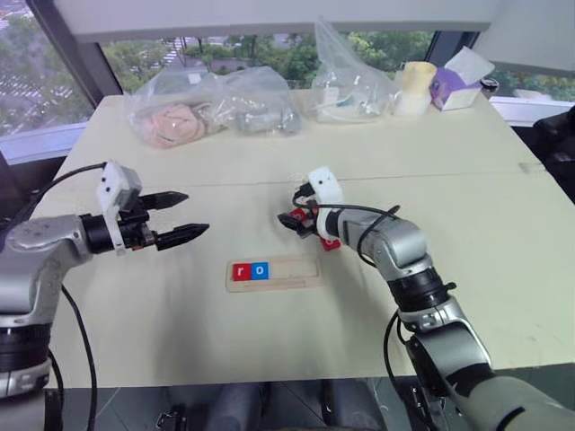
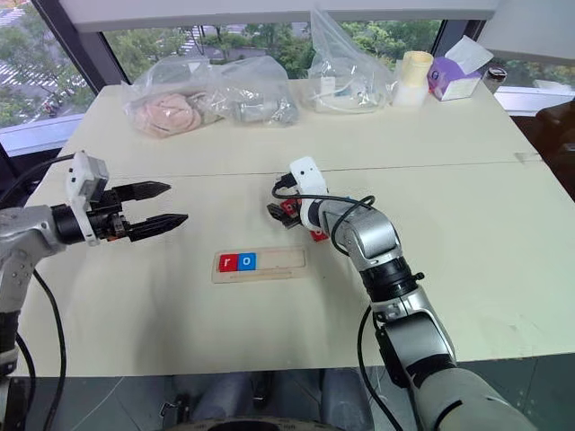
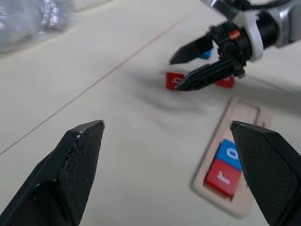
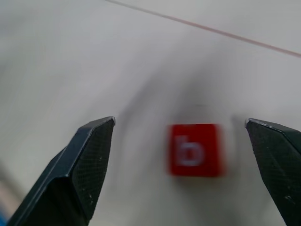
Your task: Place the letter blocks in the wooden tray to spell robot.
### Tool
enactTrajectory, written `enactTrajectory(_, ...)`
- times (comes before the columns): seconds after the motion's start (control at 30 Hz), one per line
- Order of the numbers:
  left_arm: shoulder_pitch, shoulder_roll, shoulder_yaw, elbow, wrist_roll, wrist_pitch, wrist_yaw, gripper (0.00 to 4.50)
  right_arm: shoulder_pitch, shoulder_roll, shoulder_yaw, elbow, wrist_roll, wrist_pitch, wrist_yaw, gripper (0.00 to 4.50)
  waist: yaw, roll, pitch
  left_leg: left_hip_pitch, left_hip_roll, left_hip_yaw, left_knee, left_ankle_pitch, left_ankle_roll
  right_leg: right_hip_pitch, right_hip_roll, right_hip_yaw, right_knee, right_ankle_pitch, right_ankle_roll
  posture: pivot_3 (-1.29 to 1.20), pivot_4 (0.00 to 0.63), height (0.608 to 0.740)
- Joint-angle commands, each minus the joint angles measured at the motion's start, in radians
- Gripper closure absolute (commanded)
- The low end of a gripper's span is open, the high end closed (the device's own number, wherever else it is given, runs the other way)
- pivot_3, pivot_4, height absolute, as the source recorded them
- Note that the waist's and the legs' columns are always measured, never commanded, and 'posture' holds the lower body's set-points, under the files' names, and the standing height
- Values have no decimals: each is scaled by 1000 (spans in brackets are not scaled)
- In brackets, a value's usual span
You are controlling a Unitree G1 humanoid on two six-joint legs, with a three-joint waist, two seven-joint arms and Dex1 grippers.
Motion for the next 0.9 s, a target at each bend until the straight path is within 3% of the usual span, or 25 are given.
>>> enactTrajectory(0.03,28,-19,77,-109,-60,45,90,33,-34,20,-22,3,-26,-34,0,0,1,0,0,0,1,0,0,0,0,0,1,0,0,0,-1,0,150,740)
enactTrajectory(0.37,81,-56,69,-190,-81,56,203,33,6,79,31,91,-102,-73,41,0,2,0,0,1,10,2,0,2,-3,0,9,1,0,3,-6,0,150,740)
enactTrajectory(0.47,82,-56,58,-191,-79,50,209,0,5,83,24,116,-126,-94,35,735,2,0,0,2,10,3,0,2,-3,0,10,1,0,4,-7,0,150,740)
enactTrajectory(0.63,75,-56,39,-189,-80,44,212,0,-1,87,1,129,-146,-108,33,3224,2,0,0,2,11,5,0,2,-4,-1,10,2,0,4,-8,0,150,740)
enactTrajectory(0.8,46,-46,-85,-227,-81,54,152,0,29,100,-119,-54,-138,-190,-67,3322,8,0,0,2,12,8,0,2,-4,-2,11,4,0,5,-8,0,150,740)
enactTrajectory(0.9,8,-56,-174,-235,-65,45,127,0,116,74,-162,-231,-121,-114,-83,3322,14,0,0,1,12,10,0,2,-4,-2,10,5,-1,5,-8,0,150,740)
